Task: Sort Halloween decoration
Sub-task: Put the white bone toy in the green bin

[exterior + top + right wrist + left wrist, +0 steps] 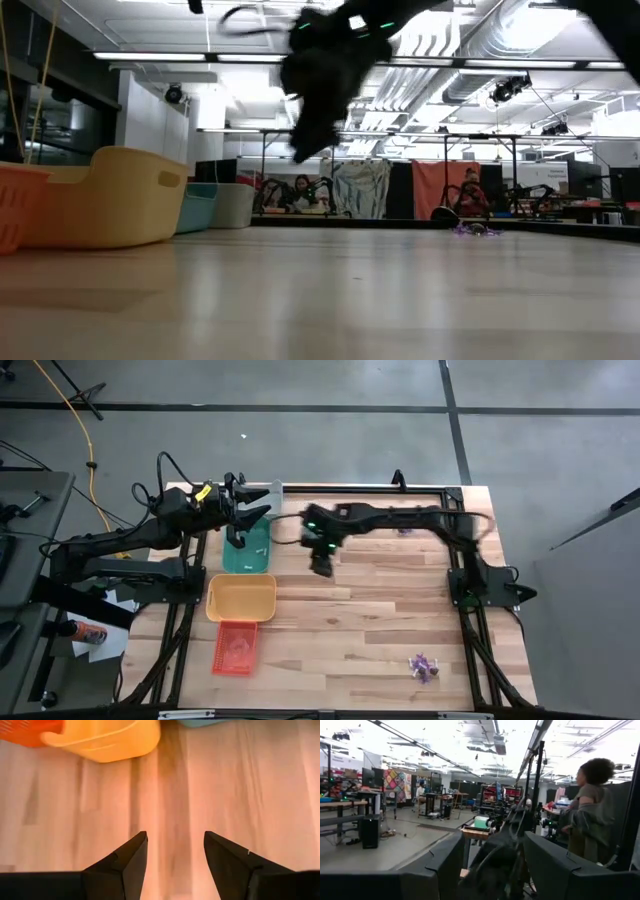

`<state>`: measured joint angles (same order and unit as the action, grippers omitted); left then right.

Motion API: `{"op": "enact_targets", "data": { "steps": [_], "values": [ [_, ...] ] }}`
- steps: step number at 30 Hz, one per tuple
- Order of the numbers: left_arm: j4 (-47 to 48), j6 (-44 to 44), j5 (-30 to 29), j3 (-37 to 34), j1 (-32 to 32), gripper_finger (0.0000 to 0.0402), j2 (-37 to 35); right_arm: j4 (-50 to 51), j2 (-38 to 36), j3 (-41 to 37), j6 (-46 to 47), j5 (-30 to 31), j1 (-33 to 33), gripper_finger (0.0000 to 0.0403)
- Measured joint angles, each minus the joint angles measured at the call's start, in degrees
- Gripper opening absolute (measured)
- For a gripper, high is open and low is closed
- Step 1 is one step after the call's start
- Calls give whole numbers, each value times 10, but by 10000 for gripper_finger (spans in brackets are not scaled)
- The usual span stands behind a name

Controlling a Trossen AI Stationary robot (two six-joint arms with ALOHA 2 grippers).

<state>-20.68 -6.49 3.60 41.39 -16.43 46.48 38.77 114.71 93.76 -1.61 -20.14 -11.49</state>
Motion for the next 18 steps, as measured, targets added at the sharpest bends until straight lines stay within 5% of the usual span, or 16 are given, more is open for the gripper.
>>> {"op": "enact_targets", "data": {
  "steps": [4, 9, 13, 18],
  "values": [
    [14, -21, 2, 0, 0, 193, 0, -135, -163, -220, 103, 26, 25, 188],
    [56, -64, 2, -1, 0, 193, 8, -309, -360, -418, 251, 156, 100, 188],
    [72, -111, 2, -1, 7, 193, 29, -394, -460, -507, 299, 245, 161, 188],
    [71, -173, 1, -1, 32, 193, 67, -454, -512, -544, 275, 272, 191, 188]
  ]
}}
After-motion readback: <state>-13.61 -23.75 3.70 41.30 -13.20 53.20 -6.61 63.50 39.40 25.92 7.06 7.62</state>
